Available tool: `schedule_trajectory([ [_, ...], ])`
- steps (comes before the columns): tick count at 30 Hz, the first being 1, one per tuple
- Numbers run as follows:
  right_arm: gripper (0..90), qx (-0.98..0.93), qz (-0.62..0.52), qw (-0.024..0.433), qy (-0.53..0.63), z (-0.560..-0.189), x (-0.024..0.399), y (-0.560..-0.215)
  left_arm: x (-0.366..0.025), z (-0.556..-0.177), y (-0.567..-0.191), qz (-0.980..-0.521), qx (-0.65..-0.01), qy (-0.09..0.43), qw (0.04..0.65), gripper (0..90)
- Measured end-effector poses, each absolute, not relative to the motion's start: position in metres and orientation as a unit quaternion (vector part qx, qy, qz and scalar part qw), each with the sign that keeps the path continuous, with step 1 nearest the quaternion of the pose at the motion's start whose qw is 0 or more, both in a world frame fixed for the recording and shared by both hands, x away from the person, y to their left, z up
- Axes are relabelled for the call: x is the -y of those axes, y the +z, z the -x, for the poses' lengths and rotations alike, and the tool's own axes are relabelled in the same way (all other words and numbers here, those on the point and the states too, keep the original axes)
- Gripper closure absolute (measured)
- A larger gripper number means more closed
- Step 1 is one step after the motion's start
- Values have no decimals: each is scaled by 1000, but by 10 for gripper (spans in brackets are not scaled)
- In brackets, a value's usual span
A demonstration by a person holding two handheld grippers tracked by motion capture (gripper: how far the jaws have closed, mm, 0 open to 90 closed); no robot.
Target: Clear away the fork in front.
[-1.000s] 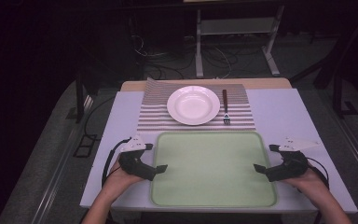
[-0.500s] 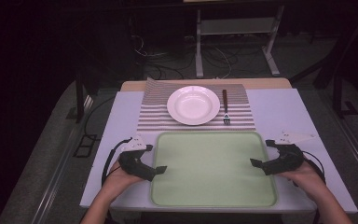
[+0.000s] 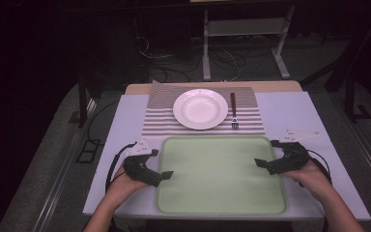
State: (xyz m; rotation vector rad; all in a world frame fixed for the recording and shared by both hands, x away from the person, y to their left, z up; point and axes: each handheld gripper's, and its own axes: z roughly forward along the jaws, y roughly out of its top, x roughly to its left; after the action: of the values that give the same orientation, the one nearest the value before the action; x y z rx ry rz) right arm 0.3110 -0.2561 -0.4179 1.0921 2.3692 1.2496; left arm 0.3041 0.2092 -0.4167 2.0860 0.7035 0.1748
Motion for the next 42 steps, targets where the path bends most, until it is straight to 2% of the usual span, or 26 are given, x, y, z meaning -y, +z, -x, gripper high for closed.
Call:
schedule_trajectory([
  [27, 15, -808, -408, 113, 411, -359, 244, -413, -207, -303, -417, -844, -282, 72, 449, 0],
  [42, 16, -802, -423, 125, 402, -386, 237, -410, -207, -303, -415, -842, -280, 73, 455, 0],
])
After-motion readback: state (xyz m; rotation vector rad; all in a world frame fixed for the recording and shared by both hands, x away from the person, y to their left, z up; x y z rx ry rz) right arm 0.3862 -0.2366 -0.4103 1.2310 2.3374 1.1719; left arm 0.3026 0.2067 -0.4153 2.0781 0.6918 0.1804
